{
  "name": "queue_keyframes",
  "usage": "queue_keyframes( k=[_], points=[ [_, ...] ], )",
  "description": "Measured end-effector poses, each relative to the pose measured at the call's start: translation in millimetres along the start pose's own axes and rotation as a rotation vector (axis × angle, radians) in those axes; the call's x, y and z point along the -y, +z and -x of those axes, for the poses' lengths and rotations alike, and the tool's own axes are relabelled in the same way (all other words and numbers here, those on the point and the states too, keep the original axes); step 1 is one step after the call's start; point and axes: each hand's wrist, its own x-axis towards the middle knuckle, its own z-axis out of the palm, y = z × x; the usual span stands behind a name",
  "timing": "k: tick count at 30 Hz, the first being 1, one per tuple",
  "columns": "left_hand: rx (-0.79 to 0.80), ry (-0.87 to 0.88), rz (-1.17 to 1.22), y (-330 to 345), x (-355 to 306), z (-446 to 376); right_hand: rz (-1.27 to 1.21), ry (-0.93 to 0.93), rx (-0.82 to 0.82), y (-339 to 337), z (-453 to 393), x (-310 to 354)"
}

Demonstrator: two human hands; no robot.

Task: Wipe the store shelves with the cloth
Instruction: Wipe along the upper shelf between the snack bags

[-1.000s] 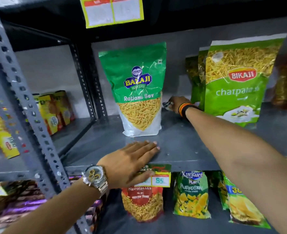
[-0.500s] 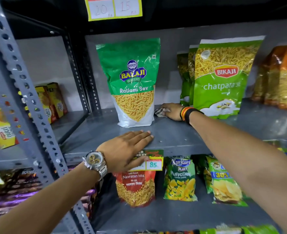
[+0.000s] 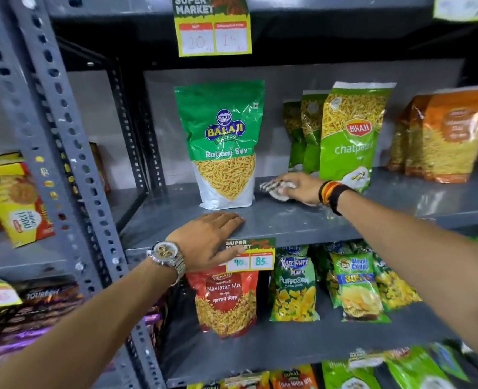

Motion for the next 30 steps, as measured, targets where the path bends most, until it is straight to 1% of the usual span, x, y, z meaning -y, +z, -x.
queue_keyframes(
  k=[3,5,7,9,10,14,16,18,20,23,24,26,28,30],
  points=[
    [0.004,-0.018,0.007,1.8,-0.8,-0.4,0.07,0.001,0.003,24.3,-4.4,-0.2],
    [-0.007,-0.02,0.007,1.3,-1.7,1.0,0.093,-0.047,0.017,25.4,9.2,7.8],
    [-0.015,-0.016,0.007,1.5,-1.8,1.7,0.094,-0.082,0.105,16.0,34.2,16.6],
    [-0.013,-0.021,0.005,2.2,-2.0,1.4,0.044,-0.088,0.211,2.4,58.9,21.1],
    [-0.012,-0.024,0.005,2.7,-2.1,1.0,0.017,-0.099,0.223,-4.6,64.8,20.8],
    [0.0,-0.027,0.007,0.0,-2.7,0.4,-0.011,-0.041,0.046,-7.5,57.0,9.7],
    [0.013,-0.047,0.01,-3.5,-4.9,1.3,0.026,-0.001,0.003,7.9,49.3,3.8],
    [0.017,-0.066,0.016,-5.6,-7.3,2.5,0.083,-0.022,-0.016,19.5,55.9,9.5],
    [0.029,-0.074,0.016,-5.9,-8.0,3.4,0.079,-0.091,0.039,19.9,75.2,18.8],
    [0.027,-0.071,0.008,-2.1,-5.4,3.1,0.034,-0.129,0.228,1.2,105.2,32.9],
    [0.023,-0.069,0.009,-1.3,-4.6,2.9,0.018,-0.132,0.235,-5.3,105.7,35.1],
    [0.02,-0.064,0.015,-2.4,-4.6,2.4,-0.002,-0.11,0.121,-12.9,88.9,33.4],
    [0.015,-0.066,0.016,-4.4,-6.3,2.9,-0.01,-0.045,-0.013,-10.1,59.1,29.8],
    [0.019,-0.076,0.025,-6.0,-7.0,2.9,0.031,0.003,-0.054,0.8,28.7,27.1]
  ],
)
